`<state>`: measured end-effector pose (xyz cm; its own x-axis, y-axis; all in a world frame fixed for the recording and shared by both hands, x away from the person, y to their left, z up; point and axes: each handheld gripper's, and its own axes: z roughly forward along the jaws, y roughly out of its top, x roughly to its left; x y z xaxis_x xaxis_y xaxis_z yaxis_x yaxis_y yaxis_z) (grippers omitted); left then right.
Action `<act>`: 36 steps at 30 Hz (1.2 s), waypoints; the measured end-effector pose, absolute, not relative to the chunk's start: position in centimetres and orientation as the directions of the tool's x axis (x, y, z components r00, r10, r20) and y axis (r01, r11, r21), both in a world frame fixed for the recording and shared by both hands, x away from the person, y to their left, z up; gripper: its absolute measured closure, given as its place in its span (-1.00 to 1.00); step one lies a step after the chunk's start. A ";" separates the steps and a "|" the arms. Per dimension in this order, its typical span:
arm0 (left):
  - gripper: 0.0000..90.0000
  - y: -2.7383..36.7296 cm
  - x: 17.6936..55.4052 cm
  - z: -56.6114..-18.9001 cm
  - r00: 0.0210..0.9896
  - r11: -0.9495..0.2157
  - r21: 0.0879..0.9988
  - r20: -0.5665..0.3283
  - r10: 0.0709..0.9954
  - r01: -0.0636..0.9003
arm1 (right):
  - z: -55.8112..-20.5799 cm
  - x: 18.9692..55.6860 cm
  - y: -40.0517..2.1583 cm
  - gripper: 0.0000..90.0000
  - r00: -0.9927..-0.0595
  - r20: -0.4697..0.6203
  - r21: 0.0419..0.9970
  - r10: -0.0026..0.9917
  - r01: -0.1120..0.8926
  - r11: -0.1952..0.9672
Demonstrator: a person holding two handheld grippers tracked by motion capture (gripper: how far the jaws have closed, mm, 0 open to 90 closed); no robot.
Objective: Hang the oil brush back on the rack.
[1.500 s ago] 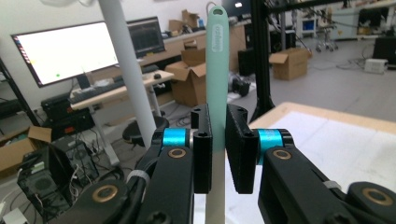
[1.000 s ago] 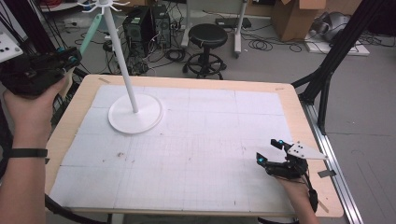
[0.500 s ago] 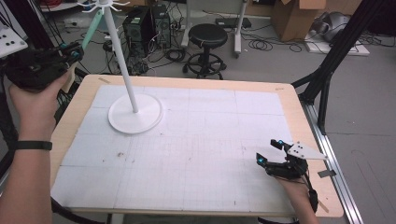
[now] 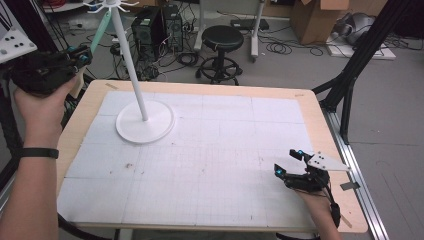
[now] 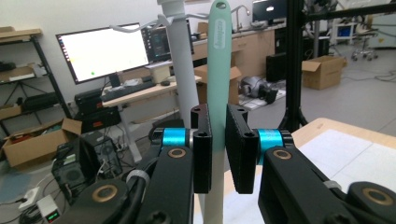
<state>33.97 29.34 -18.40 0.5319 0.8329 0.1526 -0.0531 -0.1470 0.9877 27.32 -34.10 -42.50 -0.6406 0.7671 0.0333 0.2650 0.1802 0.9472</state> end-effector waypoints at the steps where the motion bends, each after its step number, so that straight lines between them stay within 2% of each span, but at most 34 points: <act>1: 0.81 29.3 34.0 -18.4 0.532 -0.147 0.988 0.153 0.833 -0.053 | -42.5 27.3 -34.1 -0.62 -0.640 0.033 0.947 0.767 0.265 0.181; 25: 0.78 28.9 35.1 -19.3 0.509 -0.161 0.987 0.153 0.847 -0.029 | -42.5 27.2 -34.3 -0.62 -0.638 0.037 0.947 0.769 0.267 0.176; 26: 0.74 28.9 35.2 -19.4 0.513 -0.155 0.988 0.146 0.846 -0.027 | -42.5 27.2 -34.3 -0.62 -0.637 0.036 0.948 0.770 0.266 0.176; 28: 0.47 29.0 35.2 -19.5 0.512 -0.151 0.988 0.139 0.848 -0.017 | -42.5 27.2 -34.3 -0.62 -0.638 0.036 0.948 0.769 0.265 0.176; 29: 0.47 29.0 35.3 -19.7 0.512 -0.148 0.989 0.132 0.849 -0.008 | -42.5 27.2 -34.3 -0.62 -0.638 0.036 0.948 0.769 0.265 0.176; 32: 0.10 28.9 35.1 -20.1 0.517 -0.144 0.990 0.131 0.846 -0.016 | -42.5 27.2 -34.3 -0.62 -0.636 0.038 0.947 0.771 0.269 0.175; 36: -0.24 28.4 34.4 -20.4 0.522 -0.169 0.985 0.159 0.838 -0.029 | -42.5 27.2 -34.2 -0.62 -0.637 0.040 0.947 0.770 0.271 0.175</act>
<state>34.37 28.38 -20.44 0.5216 0.8382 0.1592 -0.0291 -0.1690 0.9852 27.18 -34.24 -42.49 -0.6370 0.7698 0.0403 0.2711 0.1748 0.9465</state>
